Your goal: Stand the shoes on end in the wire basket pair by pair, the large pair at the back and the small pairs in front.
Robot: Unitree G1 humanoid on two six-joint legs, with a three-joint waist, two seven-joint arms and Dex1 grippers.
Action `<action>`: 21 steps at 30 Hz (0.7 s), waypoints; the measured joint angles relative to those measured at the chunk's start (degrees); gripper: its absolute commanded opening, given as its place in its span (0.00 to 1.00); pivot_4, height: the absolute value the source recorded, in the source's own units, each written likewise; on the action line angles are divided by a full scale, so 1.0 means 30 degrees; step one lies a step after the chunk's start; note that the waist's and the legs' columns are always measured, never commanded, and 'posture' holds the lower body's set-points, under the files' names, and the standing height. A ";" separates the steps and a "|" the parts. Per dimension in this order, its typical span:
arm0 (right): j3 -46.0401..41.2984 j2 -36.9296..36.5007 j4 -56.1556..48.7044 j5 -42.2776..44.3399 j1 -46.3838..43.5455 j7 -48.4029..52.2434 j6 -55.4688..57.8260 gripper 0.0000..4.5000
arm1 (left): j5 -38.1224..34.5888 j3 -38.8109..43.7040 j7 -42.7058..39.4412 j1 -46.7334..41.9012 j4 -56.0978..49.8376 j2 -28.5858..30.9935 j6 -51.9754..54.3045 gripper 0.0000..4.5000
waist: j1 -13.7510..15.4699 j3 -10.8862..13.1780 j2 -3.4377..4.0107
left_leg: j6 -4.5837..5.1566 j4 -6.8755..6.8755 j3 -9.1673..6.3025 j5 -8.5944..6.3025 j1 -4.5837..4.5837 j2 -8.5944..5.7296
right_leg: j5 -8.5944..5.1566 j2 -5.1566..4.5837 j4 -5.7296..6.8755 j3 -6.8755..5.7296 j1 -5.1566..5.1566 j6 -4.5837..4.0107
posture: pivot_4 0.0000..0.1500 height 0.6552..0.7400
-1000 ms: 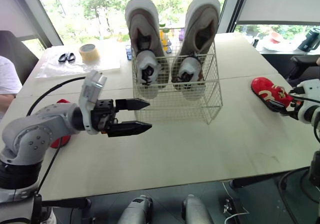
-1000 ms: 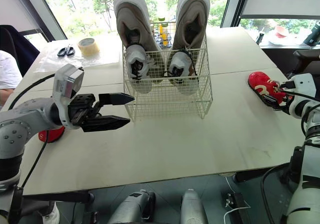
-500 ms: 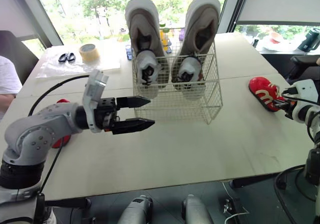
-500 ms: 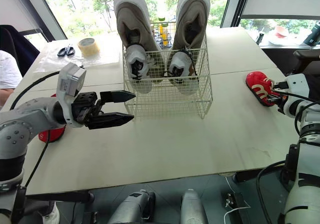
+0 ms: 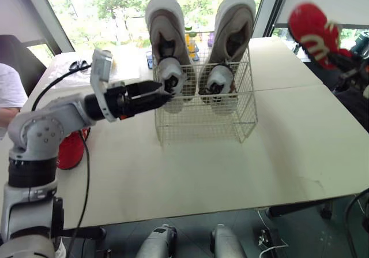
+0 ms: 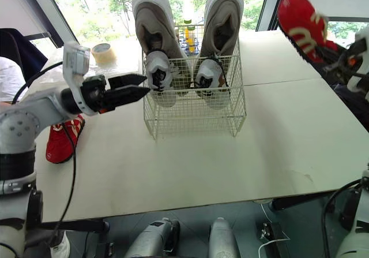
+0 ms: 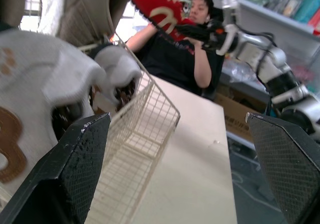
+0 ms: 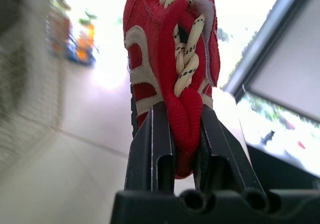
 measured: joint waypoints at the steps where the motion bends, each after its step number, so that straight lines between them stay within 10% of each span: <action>1: -0.0408 -0.0108 -0.1675 0.0889 -0.0068 -0.0026 0.0587 0.00 | 0.0004 -0.0007 -0.0299 -0.0397 0.0354 -0.0082 0.0188 1.00 | 0.0079 -0.0001 -0.0004 | 0.0001 0.0005 -0.0002 -0.0001 0.0000 -0.0001 | 0.0000 -0.0003 -0.0003 -0.0002 0.0007 0.0000 | 1.00 1.00; 9: 0.1839 -0.0666 -0.9619 0.5055 -0.1198 0.0216 0.3081 0.00 | 0.0244 -0.0287 -0.2933 -0.3635 0.4206 -0.0045 0.2185 1.00 | 0.0175 -0.0006 -0.0054 | 0.0019 0.0026 -0.0002 -0.0011 0.0000 -0.0007 | 0.0003 -0.0017 -0.0015 -0.0013 0.0029 0.0005 | 1.00 1.00; 21: 0.8479 0.0383 -0.7624 -0.1176 -0.2367 0.4344 -0.5540 0.00 | 0.1742 -0.1078 -0.5355 -0.5049 0.6517 0.0524 0.4685 1.00 | 0.0077 0.0010 -0.0085 | 0.0014 0.0028 0.0014 -0.0007 0.0000 -0.0008 | 0.0002 -0.0011 0.0012 -0.0010 -0.0005 0.0008 | 1.00 1.00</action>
